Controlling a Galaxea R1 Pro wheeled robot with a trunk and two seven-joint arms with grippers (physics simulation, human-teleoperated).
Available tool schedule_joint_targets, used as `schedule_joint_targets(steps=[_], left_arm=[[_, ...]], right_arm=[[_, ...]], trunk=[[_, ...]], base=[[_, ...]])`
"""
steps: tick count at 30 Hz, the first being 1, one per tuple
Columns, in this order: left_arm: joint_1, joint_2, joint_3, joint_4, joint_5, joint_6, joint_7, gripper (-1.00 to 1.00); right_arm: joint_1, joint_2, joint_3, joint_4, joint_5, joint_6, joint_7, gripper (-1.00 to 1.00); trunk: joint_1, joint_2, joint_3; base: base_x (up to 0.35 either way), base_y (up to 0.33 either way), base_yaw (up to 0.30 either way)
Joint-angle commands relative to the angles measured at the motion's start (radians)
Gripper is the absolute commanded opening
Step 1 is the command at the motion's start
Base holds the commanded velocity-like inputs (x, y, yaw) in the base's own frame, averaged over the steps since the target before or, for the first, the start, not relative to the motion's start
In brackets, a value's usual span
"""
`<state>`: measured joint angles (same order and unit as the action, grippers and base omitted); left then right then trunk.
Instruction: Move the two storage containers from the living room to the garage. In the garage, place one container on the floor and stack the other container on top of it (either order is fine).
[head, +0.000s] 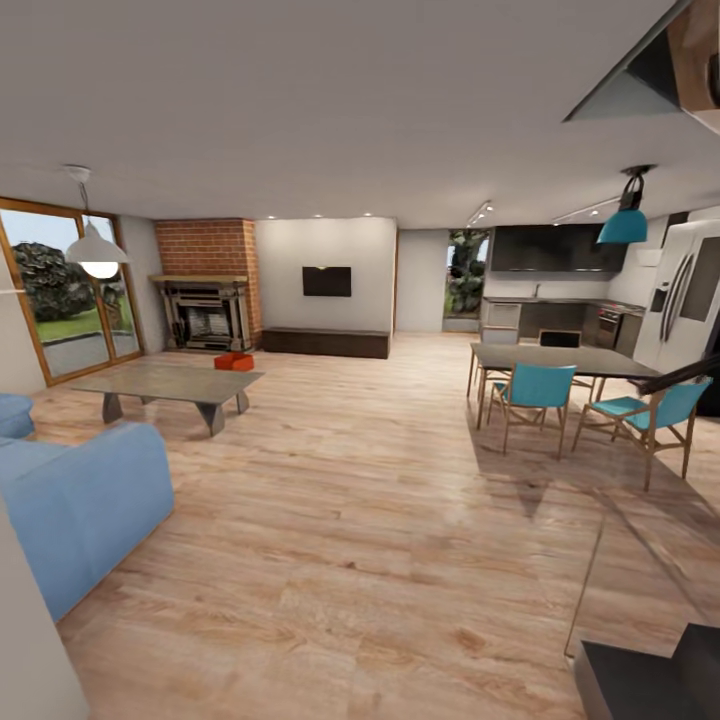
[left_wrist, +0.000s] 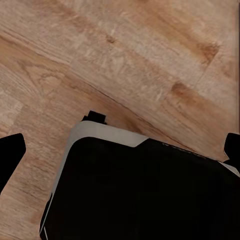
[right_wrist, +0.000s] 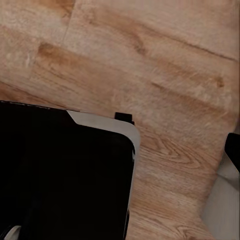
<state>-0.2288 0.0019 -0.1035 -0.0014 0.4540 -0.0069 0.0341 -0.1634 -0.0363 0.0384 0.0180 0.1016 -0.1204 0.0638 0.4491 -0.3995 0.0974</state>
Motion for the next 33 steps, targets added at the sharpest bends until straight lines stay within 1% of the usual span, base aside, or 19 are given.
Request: schedule_joint_targets(steps=[1,13,19,33], left_arm=[[0.0,0.0,-0.009,0.0,0.008,0.0,0.003,1.0],[0.0,0.001,-0.009,0.0,0.008,0.005,-0.003,1.0],[0.0,0.001,-0.01,0.0,0.006,0.011,-0.009,1.0],[0.0,0.002,-0.01,0.0,0.006,0.013,-0.011,1.0]], right_arm=[[-0.001,-0.001,0.003,0.002,0.007,-0.004,0.001,1.0],[-0.001,-0.001,0.003,0.002,0.007,-0.004,0.001,1.0],[-0.001,0.007,0.003,0.002,0.007,-0.007,0.001,1.0],[-0.001,0.005,0.006,0.002,0.01,-0.002,0.001,1.0]], trunk=[[0.001,-0.001,0.0],[0.001,-0.001,0.0],[0.001,-0.001,0.0],[0.001,-0.001,0.0]], base=[[0.322,0.0,0.0],[0.323,0.0,0.0],[0.322,0.0,0.0],[0.323,0.0,0.0]])
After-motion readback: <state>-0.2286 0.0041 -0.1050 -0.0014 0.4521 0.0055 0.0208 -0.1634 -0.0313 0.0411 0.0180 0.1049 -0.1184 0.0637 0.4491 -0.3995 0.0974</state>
